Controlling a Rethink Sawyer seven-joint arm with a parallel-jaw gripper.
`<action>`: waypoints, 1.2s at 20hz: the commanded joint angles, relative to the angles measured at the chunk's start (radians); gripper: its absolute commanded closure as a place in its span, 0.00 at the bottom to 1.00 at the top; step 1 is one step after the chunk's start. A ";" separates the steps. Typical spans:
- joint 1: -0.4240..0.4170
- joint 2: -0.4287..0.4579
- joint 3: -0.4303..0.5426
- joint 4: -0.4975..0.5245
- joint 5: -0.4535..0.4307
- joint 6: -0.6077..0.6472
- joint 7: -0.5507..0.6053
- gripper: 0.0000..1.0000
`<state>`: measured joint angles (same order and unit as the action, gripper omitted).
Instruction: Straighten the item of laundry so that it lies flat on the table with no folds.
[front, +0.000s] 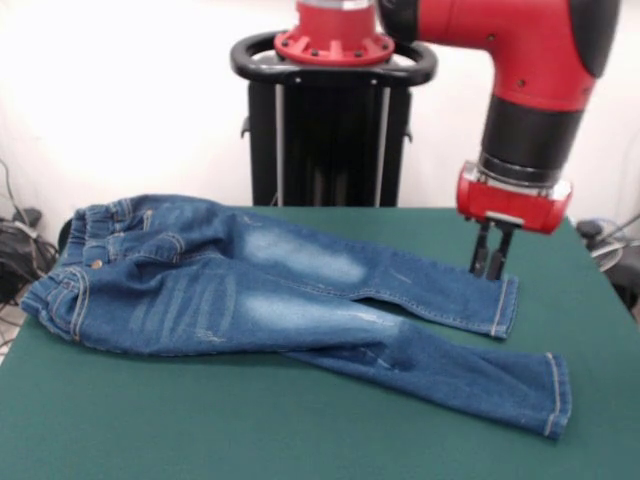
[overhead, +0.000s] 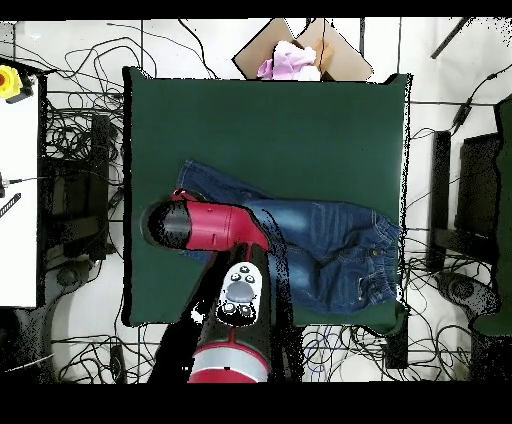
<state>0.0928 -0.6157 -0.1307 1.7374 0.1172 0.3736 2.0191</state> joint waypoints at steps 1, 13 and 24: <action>-0.033 0.029 0.155 0.183 -0.111 -0.052 -0.010 1.00; -0.011 0.112 0.171 0.117 -0.181 -0.062 0.051 1.00; 0.059 -0.062 0.059 0.182 -0.173 -0.077 0.129 1.00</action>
